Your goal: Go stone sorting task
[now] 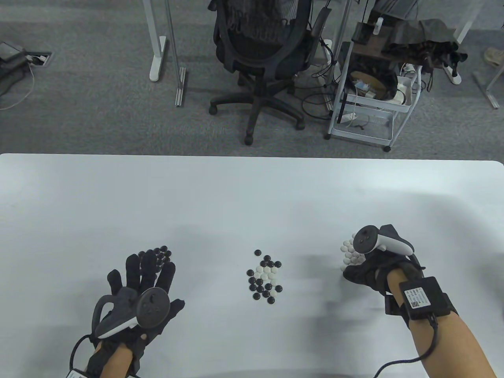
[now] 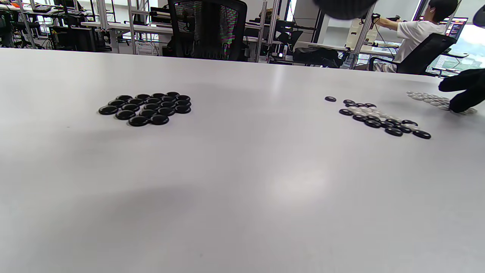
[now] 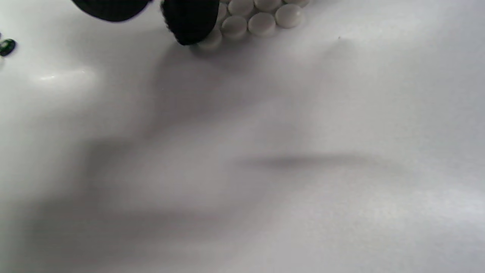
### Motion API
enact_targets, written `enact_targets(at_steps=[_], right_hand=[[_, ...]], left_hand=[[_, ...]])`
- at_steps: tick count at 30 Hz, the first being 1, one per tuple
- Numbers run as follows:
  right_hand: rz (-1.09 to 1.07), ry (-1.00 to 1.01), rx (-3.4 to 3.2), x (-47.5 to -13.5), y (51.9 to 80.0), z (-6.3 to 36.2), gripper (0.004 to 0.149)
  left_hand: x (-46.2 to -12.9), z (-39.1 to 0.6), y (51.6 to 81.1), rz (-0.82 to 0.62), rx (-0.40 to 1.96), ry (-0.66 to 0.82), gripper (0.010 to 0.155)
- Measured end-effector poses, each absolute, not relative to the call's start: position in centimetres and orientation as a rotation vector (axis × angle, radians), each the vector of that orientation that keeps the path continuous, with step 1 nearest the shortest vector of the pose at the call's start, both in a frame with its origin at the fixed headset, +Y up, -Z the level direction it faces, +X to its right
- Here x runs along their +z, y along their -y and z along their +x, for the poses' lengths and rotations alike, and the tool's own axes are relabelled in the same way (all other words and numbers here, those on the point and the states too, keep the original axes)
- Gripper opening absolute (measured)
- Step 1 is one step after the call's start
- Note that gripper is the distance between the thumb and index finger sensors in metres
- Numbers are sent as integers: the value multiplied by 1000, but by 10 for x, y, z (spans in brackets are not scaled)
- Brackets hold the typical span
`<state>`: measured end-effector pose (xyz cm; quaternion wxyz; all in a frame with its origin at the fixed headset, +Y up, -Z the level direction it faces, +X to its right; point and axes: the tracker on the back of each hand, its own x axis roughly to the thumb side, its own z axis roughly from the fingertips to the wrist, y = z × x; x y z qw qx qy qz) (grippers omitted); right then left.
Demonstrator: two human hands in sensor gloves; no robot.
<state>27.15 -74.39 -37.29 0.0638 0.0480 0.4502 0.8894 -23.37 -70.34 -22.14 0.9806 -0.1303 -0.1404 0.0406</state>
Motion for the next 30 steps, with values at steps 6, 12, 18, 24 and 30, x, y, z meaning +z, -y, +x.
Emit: enact_targets(at_steps=[6,12,18,24,30], right_hand=[[324,-1271,2642,-378,724,231,61],[491,-1302,2583,-380,728,170,62],[587,-1350,2553,-381,746,127,63],[596,-1378,2545,-382,758,113,63],[519,-1397,2622,-387,751,137,60]], left_hand=[[-222,-234,704,-264,84,280,77],[-221,-234,703,-258,86,279,77],[-220,-235,701,-245,97,277,77],[-220,-237,700,-243,103,276,77],[-219,-238,698,-228,107,280,77]])
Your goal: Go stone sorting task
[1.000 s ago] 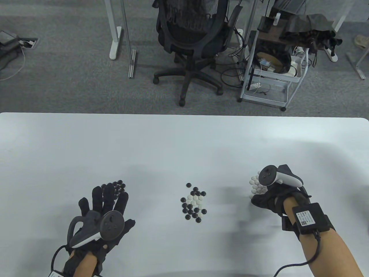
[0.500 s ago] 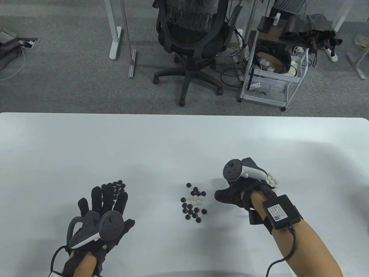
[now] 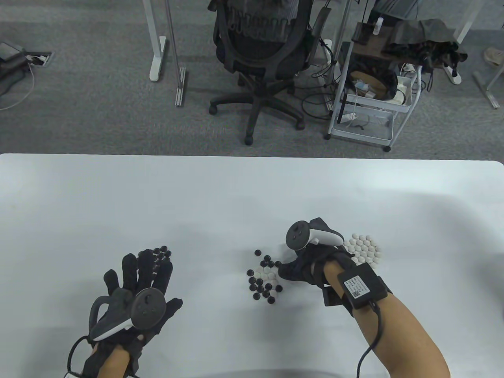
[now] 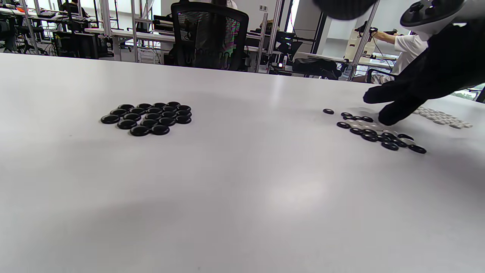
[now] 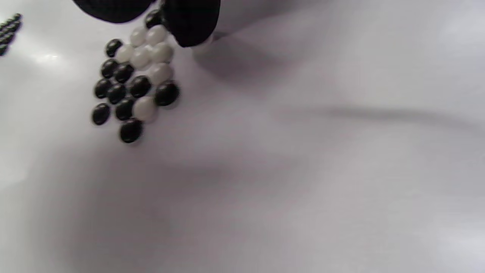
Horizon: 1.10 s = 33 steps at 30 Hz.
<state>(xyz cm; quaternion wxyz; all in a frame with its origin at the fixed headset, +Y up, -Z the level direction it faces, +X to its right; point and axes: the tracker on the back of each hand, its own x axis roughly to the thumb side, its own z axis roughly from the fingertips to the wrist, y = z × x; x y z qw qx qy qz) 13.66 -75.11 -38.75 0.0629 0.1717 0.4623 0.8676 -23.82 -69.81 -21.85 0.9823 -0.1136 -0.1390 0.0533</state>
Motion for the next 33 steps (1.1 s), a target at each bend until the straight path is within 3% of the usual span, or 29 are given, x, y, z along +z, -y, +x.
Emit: enact_targets(at_steps=[10,22,26,33], right_hand=[[110,-1371,2726,-413,745,210,61],[-106,-1351,2733,-421,742,243,62],[-133,-1357,2712,-421,739,248,63],[97,-1304,2659,-416,721,216,63]], left_hand=[[-219,-237,699,-232,100,283,77],[-219,-237,699,-234,100,280,77],[-219,-237,699,-236,101,279,77],[-220,-236,700,-246,95,279,77]])
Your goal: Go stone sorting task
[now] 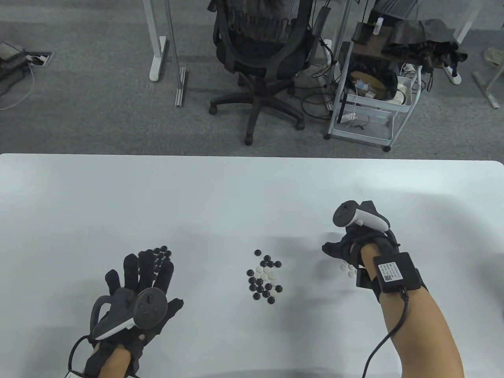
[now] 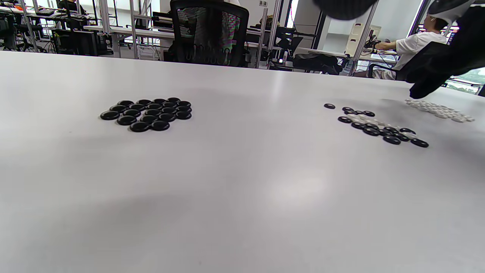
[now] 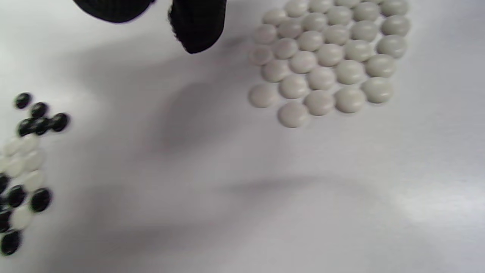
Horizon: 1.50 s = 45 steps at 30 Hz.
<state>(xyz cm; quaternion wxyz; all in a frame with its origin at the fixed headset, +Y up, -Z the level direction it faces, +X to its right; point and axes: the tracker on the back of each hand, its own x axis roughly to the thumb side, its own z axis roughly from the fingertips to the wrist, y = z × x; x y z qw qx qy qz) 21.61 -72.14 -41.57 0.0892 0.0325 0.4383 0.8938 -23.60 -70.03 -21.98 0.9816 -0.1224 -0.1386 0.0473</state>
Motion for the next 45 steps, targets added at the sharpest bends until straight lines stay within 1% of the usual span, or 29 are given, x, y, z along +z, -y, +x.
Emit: enact_targets(at_steps=[3,9,14,20,23,26,34,37,45], right_hand=[[252,-1326,2647,-408,720,191,62],[527,-1389,2612,-389,728,137,62],[653,-1404,2579,-381,737,105,61],[695,-1431,2558,-379,750,89,61],[666,-1446,2599,-380,752,94,60],[593,-1440,2635,-386,750,111,60],[245,-1420,2721,-405,746,188,61],[157,-1405,2726,-407,745,208,61],[51,-1374,2717,-407,745,236,62]], left_hand=[[-220,-236,701,-251,93,278,77],[-220,-235,701,-249,92,278,77],[-220,-235,700,-247,95,277,77],[-220,-236,700,-240,99,277,77],[-220,-237,700,-240,102,276,77],[-220,-238,700,-237,105,276,77],[-219,-238,700,-238,102,279,77],[-220,-238,700,-239,101,279,77],[-220,-236,700,-248,93,282,77]])
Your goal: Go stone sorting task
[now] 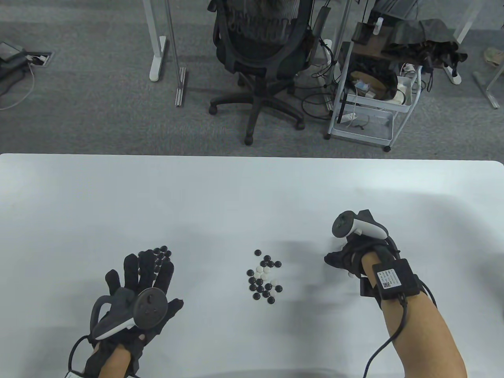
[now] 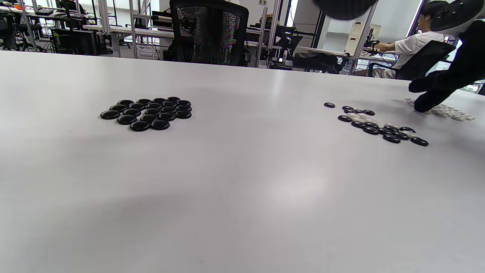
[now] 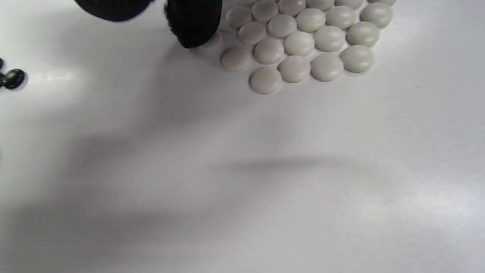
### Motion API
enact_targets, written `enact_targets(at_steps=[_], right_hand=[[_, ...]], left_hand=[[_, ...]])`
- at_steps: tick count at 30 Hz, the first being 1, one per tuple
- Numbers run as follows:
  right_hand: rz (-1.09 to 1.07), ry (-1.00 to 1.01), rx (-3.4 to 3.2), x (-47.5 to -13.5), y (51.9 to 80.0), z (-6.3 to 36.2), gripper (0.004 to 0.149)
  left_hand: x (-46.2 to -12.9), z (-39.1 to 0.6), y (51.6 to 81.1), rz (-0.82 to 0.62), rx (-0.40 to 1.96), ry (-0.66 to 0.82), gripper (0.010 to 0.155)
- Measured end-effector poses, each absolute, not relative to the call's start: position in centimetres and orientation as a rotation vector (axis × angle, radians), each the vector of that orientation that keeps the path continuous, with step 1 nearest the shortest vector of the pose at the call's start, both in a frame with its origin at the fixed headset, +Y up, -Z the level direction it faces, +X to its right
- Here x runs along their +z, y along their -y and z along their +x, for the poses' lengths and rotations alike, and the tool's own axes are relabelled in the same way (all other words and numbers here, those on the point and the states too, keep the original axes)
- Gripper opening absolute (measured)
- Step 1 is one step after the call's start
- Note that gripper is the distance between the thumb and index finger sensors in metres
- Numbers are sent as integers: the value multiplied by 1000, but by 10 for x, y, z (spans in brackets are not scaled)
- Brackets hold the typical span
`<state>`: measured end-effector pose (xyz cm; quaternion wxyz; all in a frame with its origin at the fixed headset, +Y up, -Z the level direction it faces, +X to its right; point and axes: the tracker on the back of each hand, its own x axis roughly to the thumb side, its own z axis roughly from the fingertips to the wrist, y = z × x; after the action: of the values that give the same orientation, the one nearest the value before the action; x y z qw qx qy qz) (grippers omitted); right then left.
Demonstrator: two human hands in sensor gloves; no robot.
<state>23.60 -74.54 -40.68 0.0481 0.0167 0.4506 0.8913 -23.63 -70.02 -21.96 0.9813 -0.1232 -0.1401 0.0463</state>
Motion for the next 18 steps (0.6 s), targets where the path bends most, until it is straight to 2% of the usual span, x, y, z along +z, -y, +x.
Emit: enact_targets(at_steps=[5,9,18], right_hand=[[16,-1370,2731,-406,743,241,63],[72,-1333,2723,-404,736,234,63],[479,-1367,2646,-382,724,162,62]], left_hand=[[-220,-235,701,-250,92,284,77],[-220,-235,701,-250,95,282,77],[-220,-234,701,-259,89,283,77]])
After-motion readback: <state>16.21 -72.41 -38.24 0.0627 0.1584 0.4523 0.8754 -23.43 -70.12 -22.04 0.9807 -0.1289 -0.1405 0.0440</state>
